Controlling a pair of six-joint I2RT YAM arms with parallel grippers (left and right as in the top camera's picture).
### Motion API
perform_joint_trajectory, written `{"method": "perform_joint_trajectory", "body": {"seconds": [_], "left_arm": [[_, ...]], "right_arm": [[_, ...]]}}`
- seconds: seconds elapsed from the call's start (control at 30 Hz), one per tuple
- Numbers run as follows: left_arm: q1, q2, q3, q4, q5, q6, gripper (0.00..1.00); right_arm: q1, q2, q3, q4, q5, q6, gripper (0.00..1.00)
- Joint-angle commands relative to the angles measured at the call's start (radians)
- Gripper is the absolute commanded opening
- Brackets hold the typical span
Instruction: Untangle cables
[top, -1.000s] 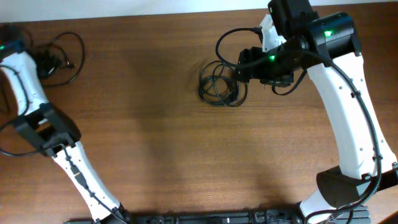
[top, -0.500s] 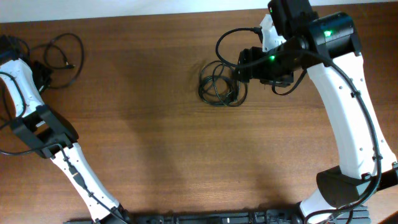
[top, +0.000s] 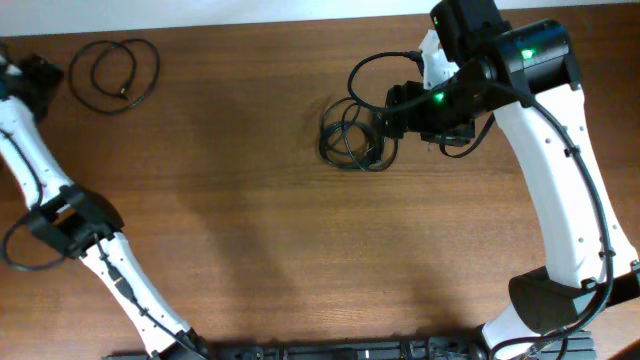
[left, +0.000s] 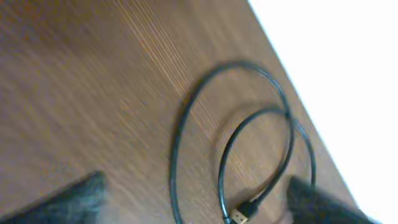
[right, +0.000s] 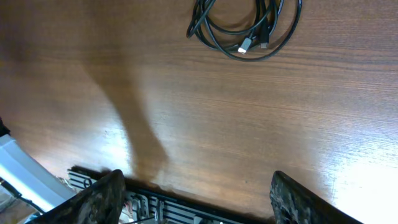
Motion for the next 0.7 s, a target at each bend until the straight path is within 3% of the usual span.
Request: {"method": "perform_joint_trajectory", "body": {"seconds": [0.0,0.13,0.23,0.3,0.33,0.5,0.67], "left_arm": [[0.030,0.009,0.093,-0.082,0.011,0.023,0.99],[0.007,-0.006,0.093,-0.178,0.137,0.129,0.99],[-0.060,-0.006,0.093,-0.223,0.373,0.339,0.99],[-0.148,-0.006,0.093,-0.300,0.433,0.441,0.99],[-0.212,-0.006,0.093,-0.339,0.433,0.516,0.99],[-0.425,-0.065,0.093,-0.431,0.417,0.640,0.99],[-0.623,-0.263,0.092,-0.603,0.274,0.683,0.99]], "right_arm": [[0.008,0.003,-0.005,0.024,0.045,-0.010,0.78],[0.008,0.003,-0.005,0.040,0.162,-0.006,0.87],[0.006,0.003,-0.005,0.068,0.267,-0.006,0.97],[0.006,0.007,-0.005,0.089,0.340,0.050,1.00],[0.005,0.015,-0.005,0.087,0.362,0.072,1.00],[-0.095,0.051,-0.005,0.039,0.428,0.072,0.99],[-0.393,0.066,-0.005,0.019,0.428,0.071,0.98]]}}
